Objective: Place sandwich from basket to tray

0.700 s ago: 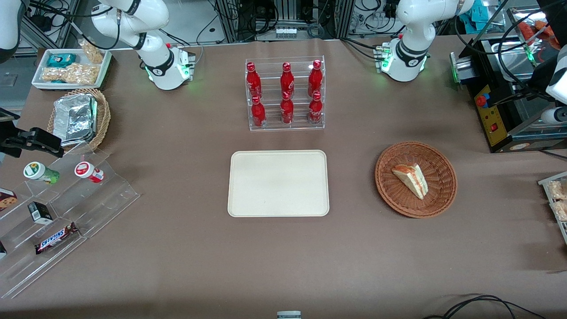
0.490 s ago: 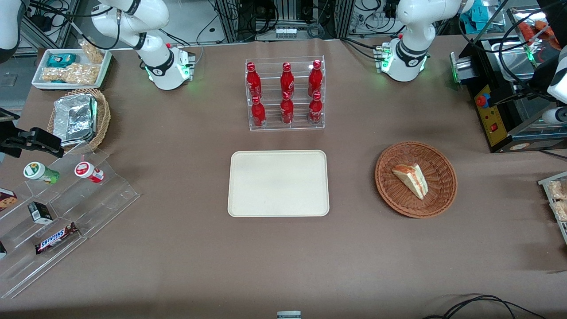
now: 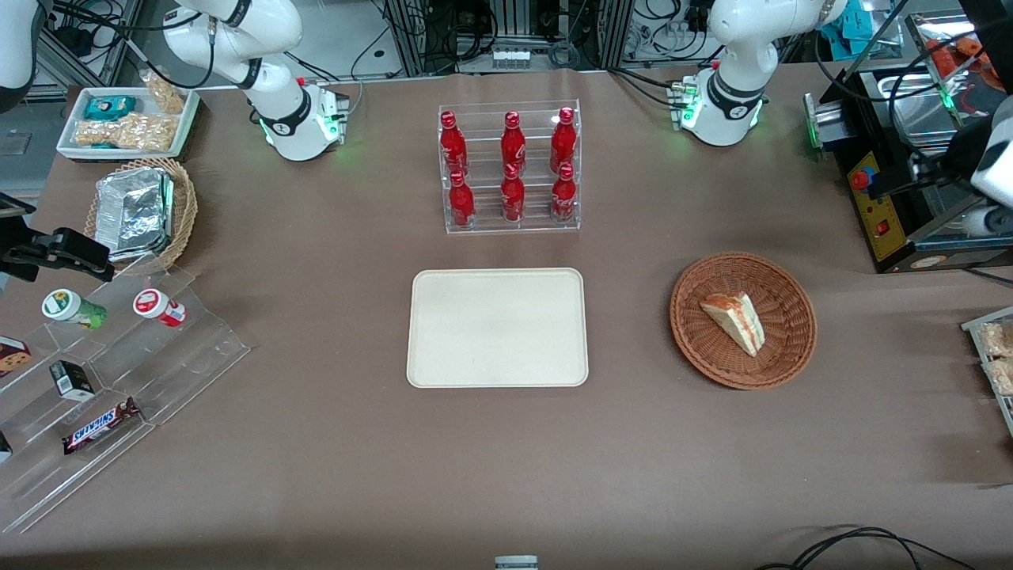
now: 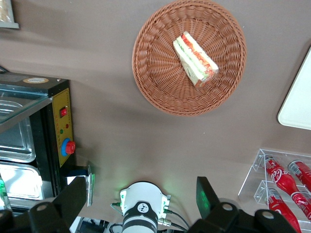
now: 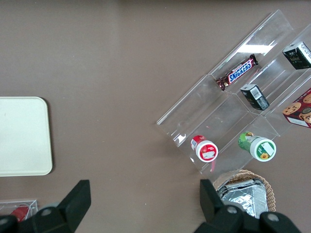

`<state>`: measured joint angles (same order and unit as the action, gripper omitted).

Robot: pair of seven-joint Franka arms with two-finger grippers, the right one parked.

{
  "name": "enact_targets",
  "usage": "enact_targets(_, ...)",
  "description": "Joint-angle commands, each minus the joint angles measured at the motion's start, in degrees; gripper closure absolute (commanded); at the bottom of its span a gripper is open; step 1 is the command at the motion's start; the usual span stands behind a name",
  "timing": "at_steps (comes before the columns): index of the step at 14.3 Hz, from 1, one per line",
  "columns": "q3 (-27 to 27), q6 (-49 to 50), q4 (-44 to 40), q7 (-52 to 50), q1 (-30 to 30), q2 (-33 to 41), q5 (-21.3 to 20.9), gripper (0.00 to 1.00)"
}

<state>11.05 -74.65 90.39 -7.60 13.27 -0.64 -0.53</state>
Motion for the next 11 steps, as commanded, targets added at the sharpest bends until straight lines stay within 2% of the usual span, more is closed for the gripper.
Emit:
enact_targets(1,0.64,0.82,-1.27,-1.97,0.88,-4.01,1.14,0.0)
enact_targets(3,0.64,-2.67,-0.57,-7.66,0.62,-7.34,3.15,0.0)
enact_targets(5,0.9,-12.13,3.62,-13.04,0.26,-8.94,3.69,0.0)
enact_targets(11,1.08,-46.32,28.31,-21.3,-4.04,-7.19,3.52,0.0)
